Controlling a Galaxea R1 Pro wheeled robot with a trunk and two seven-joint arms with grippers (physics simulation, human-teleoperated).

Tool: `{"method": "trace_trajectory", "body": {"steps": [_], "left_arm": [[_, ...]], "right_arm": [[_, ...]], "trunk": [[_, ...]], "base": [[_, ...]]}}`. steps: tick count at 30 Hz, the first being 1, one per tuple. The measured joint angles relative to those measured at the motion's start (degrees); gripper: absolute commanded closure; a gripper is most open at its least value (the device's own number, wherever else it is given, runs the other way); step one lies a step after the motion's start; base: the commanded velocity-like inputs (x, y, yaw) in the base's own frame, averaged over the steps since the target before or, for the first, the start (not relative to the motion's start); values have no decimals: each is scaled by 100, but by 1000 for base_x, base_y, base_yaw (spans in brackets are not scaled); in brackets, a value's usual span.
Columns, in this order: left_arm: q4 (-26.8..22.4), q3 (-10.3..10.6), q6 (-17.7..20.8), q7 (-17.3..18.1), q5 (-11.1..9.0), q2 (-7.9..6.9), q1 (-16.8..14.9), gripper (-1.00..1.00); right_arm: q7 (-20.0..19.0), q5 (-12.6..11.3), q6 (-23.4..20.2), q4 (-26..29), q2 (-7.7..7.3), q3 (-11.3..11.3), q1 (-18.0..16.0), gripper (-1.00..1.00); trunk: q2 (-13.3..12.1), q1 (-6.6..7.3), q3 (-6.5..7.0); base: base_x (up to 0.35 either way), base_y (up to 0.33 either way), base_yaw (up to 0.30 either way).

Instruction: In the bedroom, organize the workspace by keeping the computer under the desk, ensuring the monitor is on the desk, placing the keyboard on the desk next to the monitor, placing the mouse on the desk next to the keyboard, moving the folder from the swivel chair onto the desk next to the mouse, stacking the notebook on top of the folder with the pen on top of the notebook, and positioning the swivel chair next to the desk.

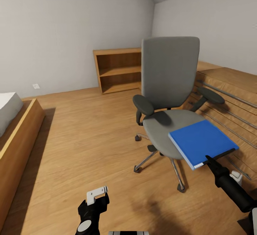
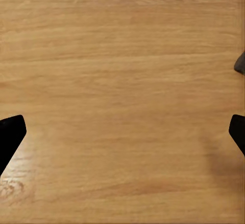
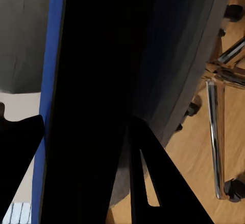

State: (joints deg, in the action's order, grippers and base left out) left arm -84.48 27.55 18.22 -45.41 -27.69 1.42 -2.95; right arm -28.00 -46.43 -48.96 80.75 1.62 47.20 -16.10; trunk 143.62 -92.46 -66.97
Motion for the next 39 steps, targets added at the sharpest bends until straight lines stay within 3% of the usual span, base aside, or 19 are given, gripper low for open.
{"method": "trace_trajectory", "body": {"steps": [18,25,30,35,39], "left_arm": [[-15,-2,0,-42,0,0,0,-100],[-19,-9,-1,-44,0,-5,0,-100],[-23,-17,5,-37,0,-8,0,-100],[-21,-19,2,-37,0,-9,0,-100],[-22,-8,4,-42,0,-3,0,-100]], "right_arm": [[-12,23,0,36,5,0,0,100],[-144,30,-3,103,18,1,0,100],[-155,37,27,401,105,8,0,100],[-104,47,36,642,275,-7,0,100],[-26,43,29,700,361,-148,0,100]], "trunk": [[-24,46,399],[-34,61,554],[-40,76,665],[-239,186,755],[-400,274,827]], "base": [[-1,0,0],[-214,0,0],[-186,0,0],[-39,0,0],[-9,0,0]]}}
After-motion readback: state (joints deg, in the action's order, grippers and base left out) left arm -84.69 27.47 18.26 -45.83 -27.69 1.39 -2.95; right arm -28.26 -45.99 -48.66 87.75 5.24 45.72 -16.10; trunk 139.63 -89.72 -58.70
